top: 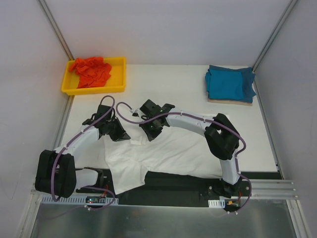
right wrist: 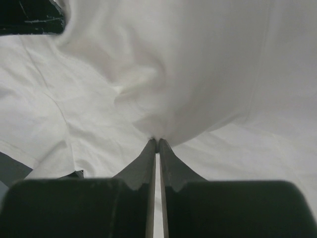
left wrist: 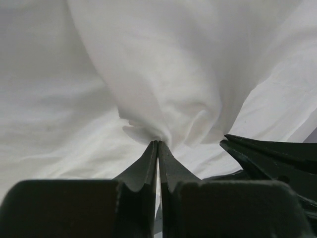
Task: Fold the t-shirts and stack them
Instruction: Fold the tshirt
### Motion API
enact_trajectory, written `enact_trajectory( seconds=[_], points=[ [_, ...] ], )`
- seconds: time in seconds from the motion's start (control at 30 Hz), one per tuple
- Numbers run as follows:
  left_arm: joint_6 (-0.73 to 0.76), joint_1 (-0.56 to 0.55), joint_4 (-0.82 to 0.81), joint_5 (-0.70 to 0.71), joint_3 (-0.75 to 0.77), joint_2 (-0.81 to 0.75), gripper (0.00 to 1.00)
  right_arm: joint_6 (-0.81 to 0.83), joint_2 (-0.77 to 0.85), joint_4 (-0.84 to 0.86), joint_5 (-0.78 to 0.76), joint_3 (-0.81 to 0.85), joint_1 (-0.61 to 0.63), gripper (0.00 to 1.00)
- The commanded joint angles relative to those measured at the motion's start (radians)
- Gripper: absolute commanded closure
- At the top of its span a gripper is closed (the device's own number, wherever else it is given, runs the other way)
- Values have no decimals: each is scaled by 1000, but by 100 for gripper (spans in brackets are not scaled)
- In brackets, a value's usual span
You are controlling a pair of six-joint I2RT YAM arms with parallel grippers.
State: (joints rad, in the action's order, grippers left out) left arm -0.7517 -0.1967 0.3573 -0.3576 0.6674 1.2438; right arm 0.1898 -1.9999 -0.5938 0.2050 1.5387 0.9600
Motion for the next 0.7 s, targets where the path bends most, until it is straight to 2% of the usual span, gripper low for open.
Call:
enact_trajectory(
  seconds=[0.0,0.1,0.17,0.2,0.23,0.27,0.3,0.33,0.5,0.67],
  points=[
    [-31,-4,106,35,-28,-63,100,25,62,-31,71,-15,3,93],
    [-32,-4,163,51,-35,-87,100,19,72,-32,77,-28,2,87],
    [-25,-4,189,54,-37,-102,88,16,78,-34,73,-35,0,80],
    [-20,-6,210,51,-37,-119,70,11,87,-34,71,-41,2,72],
    [-6,-6,218,43,-38,-129,61,11,93,-37,71,-45,2,56],
    [-2,-6,226,40,-37,-139,55,13,98,-38,73,-48,-1,44],
    [5,-6,236,34,-28,-161,29,8,111,-41,70,-57,-4,16],
    [15,-6,241,34,-22,-173,1,5,122,-43,67,-63,-9,4],
    [46,-6,235,31,82,-195,1,-33,231,-23,37,-120,-56,4],
    [103,-6,149,2,196,-66,1,-117,320,0,-19,-195,-214,4]
  ],
)
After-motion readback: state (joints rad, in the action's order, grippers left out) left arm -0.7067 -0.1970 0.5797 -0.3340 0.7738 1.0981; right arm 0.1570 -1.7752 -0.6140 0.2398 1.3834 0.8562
